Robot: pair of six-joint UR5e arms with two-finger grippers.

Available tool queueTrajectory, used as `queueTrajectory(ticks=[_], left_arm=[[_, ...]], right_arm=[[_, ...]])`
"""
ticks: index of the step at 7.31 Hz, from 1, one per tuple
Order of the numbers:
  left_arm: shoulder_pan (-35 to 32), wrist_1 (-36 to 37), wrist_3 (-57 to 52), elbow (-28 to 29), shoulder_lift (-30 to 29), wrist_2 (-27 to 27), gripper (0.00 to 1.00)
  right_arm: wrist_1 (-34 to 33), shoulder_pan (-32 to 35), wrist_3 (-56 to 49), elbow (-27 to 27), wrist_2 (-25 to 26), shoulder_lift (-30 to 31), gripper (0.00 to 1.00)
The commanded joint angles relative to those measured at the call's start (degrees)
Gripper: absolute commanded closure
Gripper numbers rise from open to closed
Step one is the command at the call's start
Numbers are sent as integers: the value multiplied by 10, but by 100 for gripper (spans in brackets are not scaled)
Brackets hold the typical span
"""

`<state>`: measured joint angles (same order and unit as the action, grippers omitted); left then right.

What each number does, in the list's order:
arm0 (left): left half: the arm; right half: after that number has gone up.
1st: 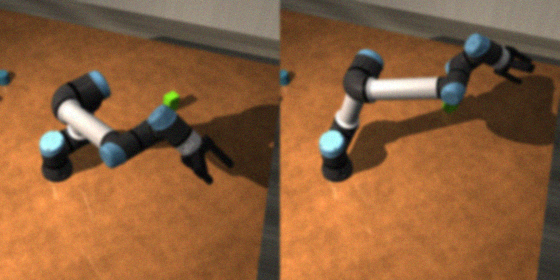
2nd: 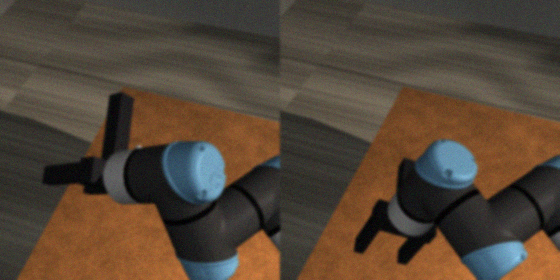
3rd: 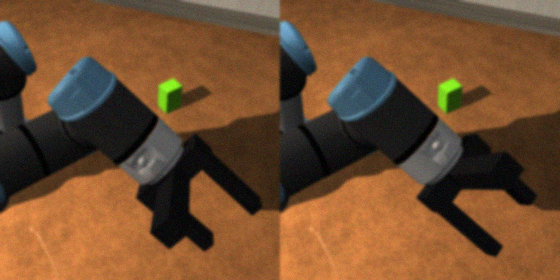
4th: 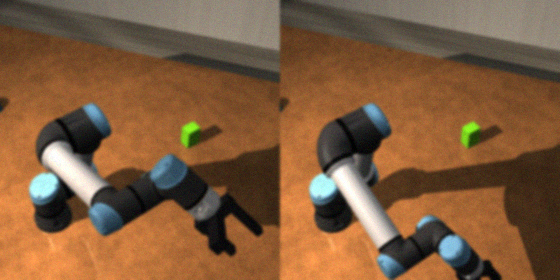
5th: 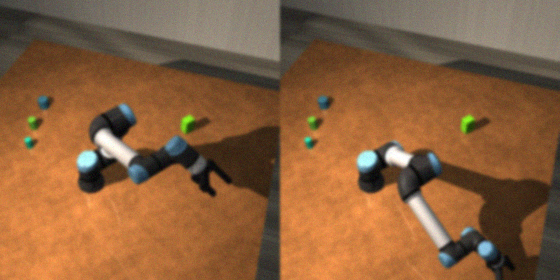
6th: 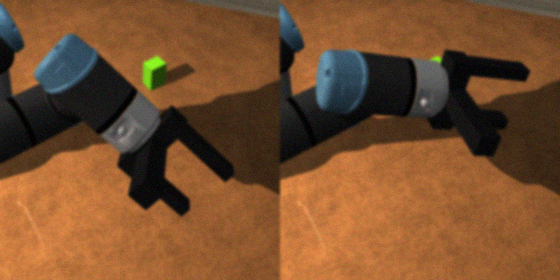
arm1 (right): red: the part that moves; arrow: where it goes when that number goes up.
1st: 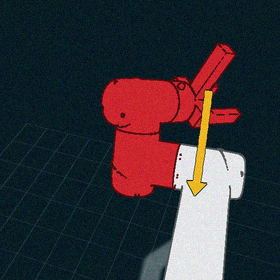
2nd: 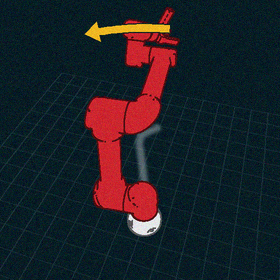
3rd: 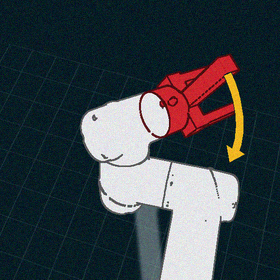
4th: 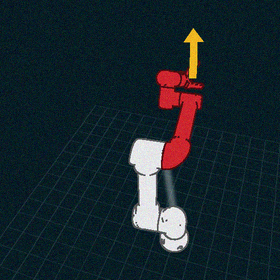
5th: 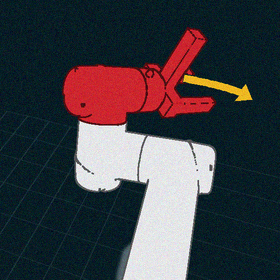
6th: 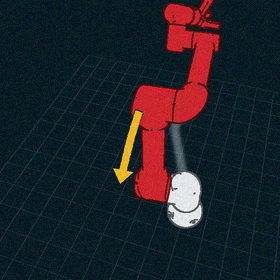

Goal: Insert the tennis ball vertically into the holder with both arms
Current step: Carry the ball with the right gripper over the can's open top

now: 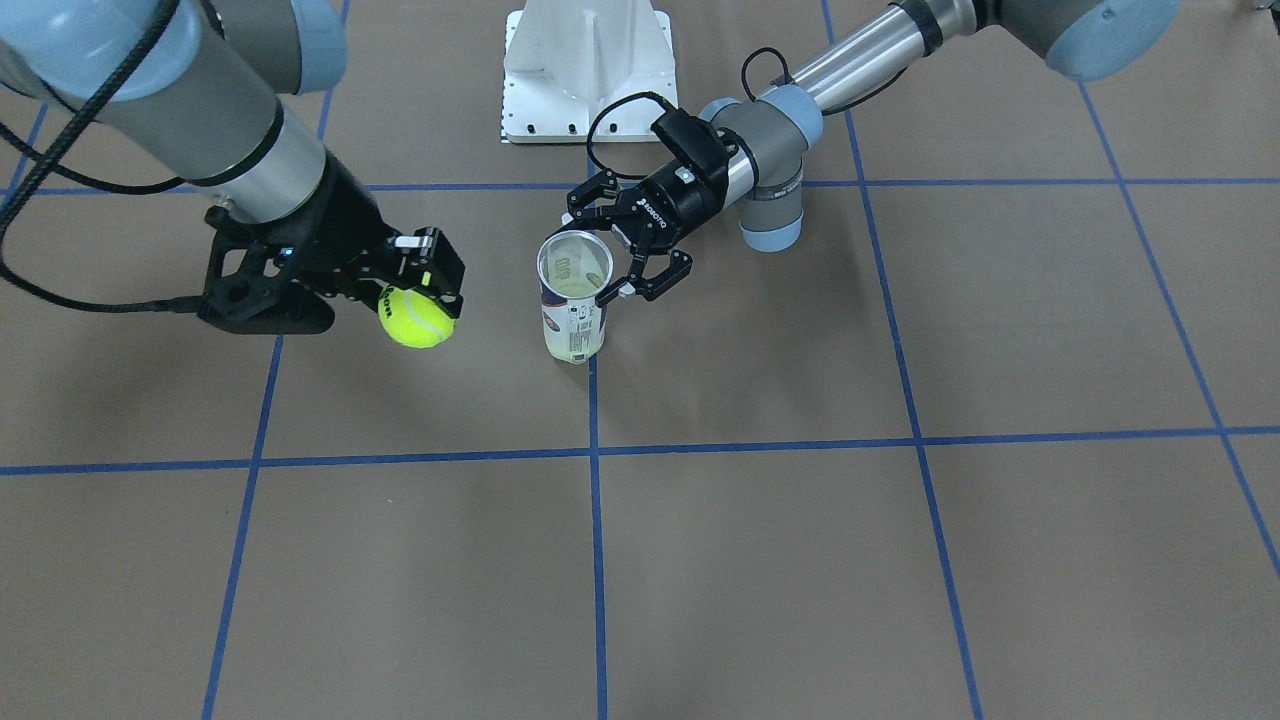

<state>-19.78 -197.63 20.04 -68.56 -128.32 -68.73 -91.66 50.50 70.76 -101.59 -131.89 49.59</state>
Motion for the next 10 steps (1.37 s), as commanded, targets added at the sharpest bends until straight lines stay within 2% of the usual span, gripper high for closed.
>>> queueTrajectory(ticks=[1,5,10], left_arm=[[0,0,0,0,0,0,15],[0,0,1,-1,0,0,15],[0,0,1,-1,1,0,15]], right_arm=[[1,-41,46,3,15,-47,100],[2,-93,75,40,73,-98,100],[2,-95,73,-6,70,-43,98]])
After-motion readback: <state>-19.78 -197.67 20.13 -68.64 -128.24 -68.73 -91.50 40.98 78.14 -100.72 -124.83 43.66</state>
